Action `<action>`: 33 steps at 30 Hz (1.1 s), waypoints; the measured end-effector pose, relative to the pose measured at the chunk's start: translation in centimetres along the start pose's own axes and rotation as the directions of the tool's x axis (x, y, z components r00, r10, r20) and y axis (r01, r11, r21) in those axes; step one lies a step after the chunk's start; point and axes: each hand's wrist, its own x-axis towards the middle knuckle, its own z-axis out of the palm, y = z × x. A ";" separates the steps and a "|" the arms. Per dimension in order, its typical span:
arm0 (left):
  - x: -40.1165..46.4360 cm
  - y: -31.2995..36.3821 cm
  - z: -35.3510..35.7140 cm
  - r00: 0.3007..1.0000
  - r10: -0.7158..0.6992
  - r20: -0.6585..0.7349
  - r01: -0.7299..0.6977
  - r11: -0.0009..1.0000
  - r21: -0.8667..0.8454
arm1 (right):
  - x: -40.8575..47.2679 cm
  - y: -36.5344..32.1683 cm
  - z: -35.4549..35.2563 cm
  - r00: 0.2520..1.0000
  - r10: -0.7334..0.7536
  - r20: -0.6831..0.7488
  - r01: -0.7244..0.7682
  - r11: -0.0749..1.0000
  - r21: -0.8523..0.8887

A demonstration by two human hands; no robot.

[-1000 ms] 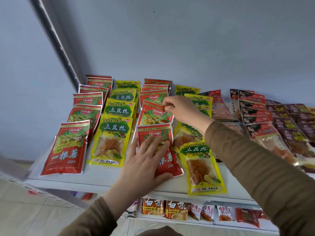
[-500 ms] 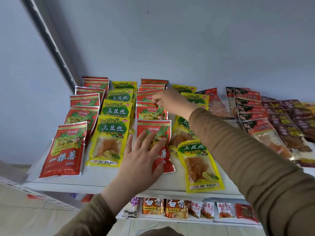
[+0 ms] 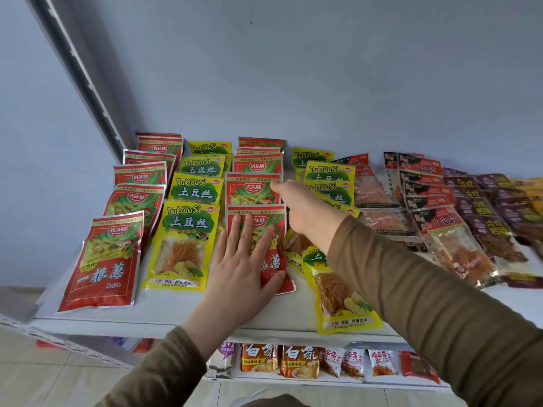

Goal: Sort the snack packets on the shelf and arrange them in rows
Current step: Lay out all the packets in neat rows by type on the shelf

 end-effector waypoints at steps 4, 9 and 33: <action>-0.1 -0.9 0.1 1.000 -0.001 0.017 0.001 1.000 -0.023 | 0.1 0.9 0.6 1.000 0.021 -0.002 -0.021 1.000 0.020; 0.1 -2.2 -0.3 0.999 0.018 0.041 -0.017 1.000 -0.004 | -0.9 0.6 0.8 0.999 0.028 0.044 -0.028 1.000 0.005; -0.8 14.4 -1.1 0.996 0.088 -0.030 -0.090 0.994 -0.055 | -3.4 0.5 -16.3 0.790 -0.589 0.170 0.394 0.275 -0.877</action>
